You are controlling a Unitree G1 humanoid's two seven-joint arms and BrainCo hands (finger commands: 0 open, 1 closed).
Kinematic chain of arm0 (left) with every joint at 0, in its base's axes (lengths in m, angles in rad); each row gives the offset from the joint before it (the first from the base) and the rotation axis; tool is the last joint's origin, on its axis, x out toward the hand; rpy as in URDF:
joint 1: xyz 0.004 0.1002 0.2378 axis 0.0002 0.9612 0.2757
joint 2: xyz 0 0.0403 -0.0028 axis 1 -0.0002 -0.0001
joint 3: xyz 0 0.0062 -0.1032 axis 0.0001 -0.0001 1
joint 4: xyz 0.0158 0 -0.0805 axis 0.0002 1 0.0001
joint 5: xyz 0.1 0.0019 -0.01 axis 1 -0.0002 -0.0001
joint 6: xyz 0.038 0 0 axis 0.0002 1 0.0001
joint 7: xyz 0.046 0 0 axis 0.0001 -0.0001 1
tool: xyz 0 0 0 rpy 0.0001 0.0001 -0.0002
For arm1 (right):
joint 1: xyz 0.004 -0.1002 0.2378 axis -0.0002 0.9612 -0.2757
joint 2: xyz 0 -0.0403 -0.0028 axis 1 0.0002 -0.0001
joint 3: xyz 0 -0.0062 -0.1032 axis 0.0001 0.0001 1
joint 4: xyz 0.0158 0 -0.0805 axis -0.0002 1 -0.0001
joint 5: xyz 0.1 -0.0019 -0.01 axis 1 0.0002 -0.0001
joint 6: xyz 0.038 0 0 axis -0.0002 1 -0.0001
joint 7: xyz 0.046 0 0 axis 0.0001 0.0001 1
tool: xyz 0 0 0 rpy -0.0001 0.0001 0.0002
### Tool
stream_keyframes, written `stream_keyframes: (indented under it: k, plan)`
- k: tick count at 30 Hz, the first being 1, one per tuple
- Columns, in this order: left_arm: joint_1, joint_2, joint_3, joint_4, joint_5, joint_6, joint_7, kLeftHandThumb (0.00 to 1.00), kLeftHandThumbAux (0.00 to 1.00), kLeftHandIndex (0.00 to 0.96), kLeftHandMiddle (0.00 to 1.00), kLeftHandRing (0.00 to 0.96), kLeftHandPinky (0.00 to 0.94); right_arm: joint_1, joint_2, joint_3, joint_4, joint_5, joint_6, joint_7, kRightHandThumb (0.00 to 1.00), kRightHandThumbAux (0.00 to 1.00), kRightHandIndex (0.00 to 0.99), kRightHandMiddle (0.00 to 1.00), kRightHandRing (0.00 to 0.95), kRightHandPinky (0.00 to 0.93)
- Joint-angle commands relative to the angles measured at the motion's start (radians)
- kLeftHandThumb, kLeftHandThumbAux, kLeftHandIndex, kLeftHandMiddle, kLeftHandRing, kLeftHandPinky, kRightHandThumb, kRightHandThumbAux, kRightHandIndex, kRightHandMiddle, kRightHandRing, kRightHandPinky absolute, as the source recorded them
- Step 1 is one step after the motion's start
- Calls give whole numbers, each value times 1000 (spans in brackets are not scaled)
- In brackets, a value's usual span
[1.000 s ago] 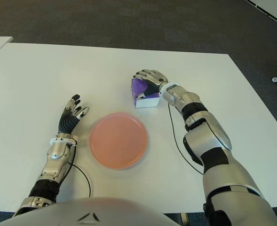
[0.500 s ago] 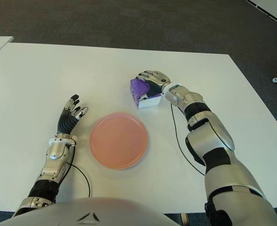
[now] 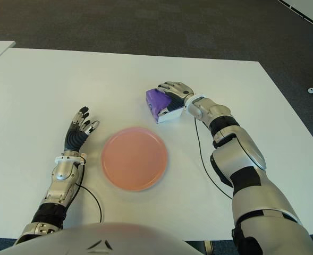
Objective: Put the tissue paper into the plate.
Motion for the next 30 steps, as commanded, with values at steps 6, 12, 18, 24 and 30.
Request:
stream_keyframes:
  k: [6, 12, 18, 24, 30]
  plan:
    - [18, -6, 1, -10, 4, 28, 12, 0, 592, 0, 0, 0, 0, 30, -6, 4, 13, 4, -17, 20, 269, 462, 0, 2, 0, 0]
    - [25, -9, 1, -22, -1, 37, 10, 0, 591, 0, 0, 0, 0, 36, -9, -10, 8, 25, -28, 25, 257, 462, 0, 3, 0, 0]
    - [31, -10, 0, -31, -1, 43, 9, 0, 590, 0, 0, 0, 0, 42, -10, -40, 3, 54, -25, 56, 246, 457, 0, 2, 0, 0]
    - [32, -12, 0, -33, 1, 43, 11, 0, 590, 0, 0, 0, 0, 49, -18, -54, -6, 72, -33, 67, 249, 453, 0, 4, 0, 0]
    - [33, -11, -1, -34, 5, 45, 14, 0, 589, 0, 0, 0, 0, 61, -28, -58, -17, 73, -46, 80, 265, 460, 0, 7, 0, 0]
